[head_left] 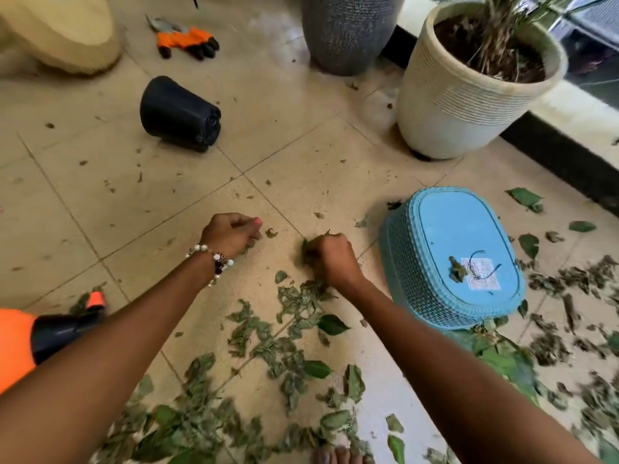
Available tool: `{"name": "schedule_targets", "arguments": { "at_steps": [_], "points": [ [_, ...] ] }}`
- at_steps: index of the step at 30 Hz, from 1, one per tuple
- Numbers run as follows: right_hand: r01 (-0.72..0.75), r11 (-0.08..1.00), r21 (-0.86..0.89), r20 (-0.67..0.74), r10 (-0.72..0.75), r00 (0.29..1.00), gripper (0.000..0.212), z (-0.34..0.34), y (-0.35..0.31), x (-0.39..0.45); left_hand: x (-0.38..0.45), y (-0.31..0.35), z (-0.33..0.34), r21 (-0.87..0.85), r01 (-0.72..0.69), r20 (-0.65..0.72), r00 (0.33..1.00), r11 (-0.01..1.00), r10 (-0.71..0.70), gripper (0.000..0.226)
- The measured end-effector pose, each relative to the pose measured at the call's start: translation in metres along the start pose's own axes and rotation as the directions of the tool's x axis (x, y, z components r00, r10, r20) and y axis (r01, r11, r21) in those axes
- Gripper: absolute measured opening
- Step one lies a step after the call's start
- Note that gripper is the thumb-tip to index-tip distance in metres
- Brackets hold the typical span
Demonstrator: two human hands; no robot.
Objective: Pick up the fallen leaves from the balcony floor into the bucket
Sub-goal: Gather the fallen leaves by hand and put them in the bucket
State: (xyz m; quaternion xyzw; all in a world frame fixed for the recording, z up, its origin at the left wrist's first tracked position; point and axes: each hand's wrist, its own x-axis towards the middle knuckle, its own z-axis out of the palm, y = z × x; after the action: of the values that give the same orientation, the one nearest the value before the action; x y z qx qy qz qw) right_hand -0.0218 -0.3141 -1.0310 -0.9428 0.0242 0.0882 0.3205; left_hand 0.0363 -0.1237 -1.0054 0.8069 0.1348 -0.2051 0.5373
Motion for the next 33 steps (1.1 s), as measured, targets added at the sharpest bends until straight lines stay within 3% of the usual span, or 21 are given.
{"name": "schedule_targets", "arguments": {
  "at_steps": [2, 4, 7, 10, 12, 13, 14, 15, 16, 17, 18, 19, 20, 22, 24, 29, 31, 33],
  "points": [
    [-0.031, 0.967, 0.251, -0.092, 0.056, 0.994, 0.015, -0.005, -0.016, 0.009, -0.005, 0.002, 0.002, -0.116, 0.059, 0.039, 0.998, 0.992, -0.055, 0.026],
    [-0.043, 0.872, 0.488, -0.095, 0.101, 0.990, 0.016, -0.005, -0.038, 0.017, -0.008, 0.007, 0.005, -0.293, 0.187, 0.165, 0.976, 0.938, -0.144, 0.045],
    [0.050, 0.878, 0.476, -0.134, 0.017, 0.991, 0.020, 0.008, -0.069, 0.020, -0.015, 0.019, 0.015, -0.557, 0.361, 0.338, 0.921, 0.748, -0.192, 0.059],
    [0.296, 0.937, 0.187, -0.190, -0.261, 0.946, 0.026, 0.018, -0.086, 0.017, -0.009, 0.018, 0.017, -0.684, 0.334, 0.130, 0.930, 0.648, -0.343, 0.048],
    [0.392, 0.918, 0.060, 0.022, -0.394, 0.919, 0.026, 0.021, -0.084, 0.021, 0.000, 0.008, 0.005, -0.684, 0.307, 0.000, 0.907, 0.662, -0.421, 0.040],
    [0.389, 0.919, 0.057, 0.165, -0.393, 0.905, 0.030, 0.022, -0.083, 0.024, 0.005, 0.002, -0.004, -0.684, 0.299, -0.040, 0.895, 0.665, -0.444, 0.036],
    [0.341, 0.929, 0.145, 0.262, -0.369, 0.892, 0.035, 0.020, -0.080, 0.027, 0.009, -0.005, -0.014, -0.688, 0.297, -0.056, 0.888, 0.662, -0.457, 0.032],
    [0.280, 0.910, 0.306, 0.268, -0.364, 0.892, 0.036, 0.015, -0.079, 0.028, 0.011, -0.008, -0.024, -0.712, 0.299, -0.042, 0.885, 0.636, -0.463, 0.031],
    [0.243, 0.860, 0.448, 0.192, -0.358, 0.914, 0.036, 0.013, -0.078, 0.031, 0.011, -0.011, -0.034, -0.727, 0.298, -0.024, 0.889, 0.619, -0.457, 0.033],
    [0.223, 0.846, 0.485, 0.119, -0.316, 0.941, 0.035, 0.014, -0.073, 0.035, 0.009, -0.011, -0.042, -0.735, 0.301, -0.001, 0.896, 0.608, -0.444, 0.037],
    [0.231, 0.897, 0.378, 0.092, -0.284, 0.954, 0.037, 0.021, -0.067, 0.043, 0.009, -0.013, -0.050, -0.731, 0.302, 0.002, 0.897, 0.612, -0.441, 0.038],
    [0.252, 0.955, 0.159, 0.138, -0.274, 0.952, 0.041, 0.028, -0.061, 0.049, 0.006, -0.014, -0.055, -0.720, 0.312, 0.005, 0.895, 0.619, -0.445, 0.038],
    [0.295, 0.954, -0.061, 0.225, -0.275, 0.935, 0.048, 0.040, -0.056, 0.052, 0.006, -0.017, -0.057, -0.700, 0.333, 0.014, 0.890, 0.631, -0.455, 0.036],
    [0.407, 0.862, -0.301, 0.378, -0.284, 0.881, 0.059, 0.067, -0.051, 0.048, 0.002, -0.019, -0.056, -0.673, 0.377, 0.057, 0.884, 0.636, -0.464, 0.034],
    [0.498, 0.779, -0.380, 0.437, -0.323, 0.839, 0.061, 0.079, -0.046, 0.035, -0.001, -0.021, -0.048, -0.645, 0.408, 0.098, 0.883, 0.646, -0.459, 0.033],
    [0.579, 0.704, -0.410, 0.344, -0.469, 0.814, 0.049, 0.050, -0.012, 0.010, -0.004, -0.023, -0.030, -0.566, 0.450, 0.165, 0.883, 0.691, -0.440, 0.035],
    [0.545, 0.723, -0.426, 0.256, -0.481, 0.838, 0.040, 0.034, 0.005, 0.002, -0.003, -0.024, -0.024, -0.551, 0.447, 0.161, 0.885, 0.705, -0.436, 0.037],
    [0.391, 0.815, -0.428, 0.098, -0.388, 0.917, 0.036, 0.020, 0.018, -0.002, -0.001, -0.024, -0.018, -0.537, 0.436, 0.153, 0.892, 0.722, -0.425, 0.038]
  ]
}}
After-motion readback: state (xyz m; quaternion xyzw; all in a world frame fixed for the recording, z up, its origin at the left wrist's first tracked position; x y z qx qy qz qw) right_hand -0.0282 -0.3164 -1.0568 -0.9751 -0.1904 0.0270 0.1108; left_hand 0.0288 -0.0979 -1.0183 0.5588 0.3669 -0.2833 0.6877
